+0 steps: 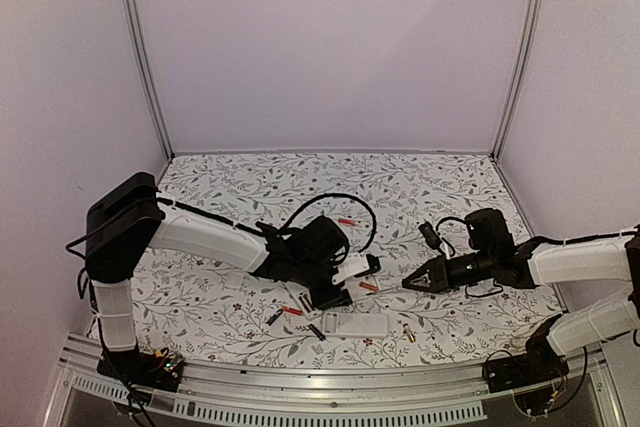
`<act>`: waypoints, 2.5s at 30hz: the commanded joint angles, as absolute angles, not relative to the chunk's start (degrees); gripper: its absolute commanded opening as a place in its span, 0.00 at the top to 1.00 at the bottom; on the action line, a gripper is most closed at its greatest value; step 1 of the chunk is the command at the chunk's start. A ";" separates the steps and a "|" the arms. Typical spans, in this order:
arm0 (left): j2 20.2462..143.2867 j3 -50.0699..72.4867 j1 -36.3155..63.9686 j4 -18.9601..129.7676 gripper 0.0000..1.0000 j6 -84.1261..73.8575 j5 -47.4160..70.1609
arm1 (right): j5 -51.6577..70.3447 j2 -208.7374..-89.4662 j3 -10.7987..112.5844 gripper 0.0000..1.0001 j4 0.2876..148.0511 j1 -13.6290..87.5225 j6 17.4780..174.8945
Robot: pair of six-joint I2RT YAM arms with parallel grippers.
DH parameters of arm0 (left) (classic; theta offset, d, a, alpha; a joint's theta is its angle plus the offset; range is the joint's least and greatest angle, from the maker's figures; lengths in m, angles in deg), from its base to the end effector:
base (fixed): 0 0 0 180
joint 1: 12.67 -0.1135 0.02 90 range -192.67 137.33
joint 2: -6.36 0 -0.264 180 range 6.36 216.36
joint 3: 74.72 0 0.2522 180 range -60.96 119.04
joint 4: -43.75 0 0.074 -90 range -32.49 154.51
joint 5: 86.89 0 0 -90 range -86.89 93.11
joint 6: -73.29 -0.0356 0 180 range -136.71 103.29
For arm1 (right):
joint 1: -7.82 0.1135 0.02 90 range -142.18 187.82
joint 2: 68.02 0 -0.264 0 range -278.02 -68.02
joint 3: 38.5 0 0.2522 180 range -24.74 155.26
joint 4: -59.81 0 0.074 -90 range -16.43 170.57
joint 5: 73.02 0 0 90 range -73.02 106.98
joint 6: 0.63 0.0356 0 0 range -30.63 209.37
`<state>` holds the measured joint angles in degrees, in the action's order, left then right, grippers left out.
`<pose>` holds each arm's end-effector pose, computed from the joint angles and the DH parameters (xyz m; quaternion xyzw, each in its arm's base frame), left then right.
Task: Unload the batteries from the remote control
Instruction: Remove the battery from the remote control without the battery cover.
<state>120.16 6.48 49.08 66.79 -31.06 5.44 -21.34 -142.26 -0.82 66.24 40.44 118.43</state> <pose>0.1885 -0.3538 0.1287 0.5935 0.7485 -0.1365 0.2626 0.1780 0.1401 0.1478 -0.1577 0.8617 0.4515 0.1692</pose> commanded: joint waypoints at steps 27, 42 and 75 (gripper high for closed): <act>123.39 5.93 48.44 72.90 0.78 -31.39 3.90 | -11.84 -140.43 4.71 1.00 73.30 41.07 114.71; 123.52 6.01 48.44 72.91 0.78 -31.46 3.64 | -25.22 -147.32 6.14 1.00 73.49 41.13 109.60; 123.79 6.45 48.42 73.24 0.78 -31.29 3.51 | -9.99 -140.86 6.34 1.00 79.22 41.13 112.44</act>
<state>120.49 7.27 49.02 67.75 -31.04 5.29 -15.75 -141.65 5.15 74.09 40.88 112.73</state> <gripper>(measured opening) 0.546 0.097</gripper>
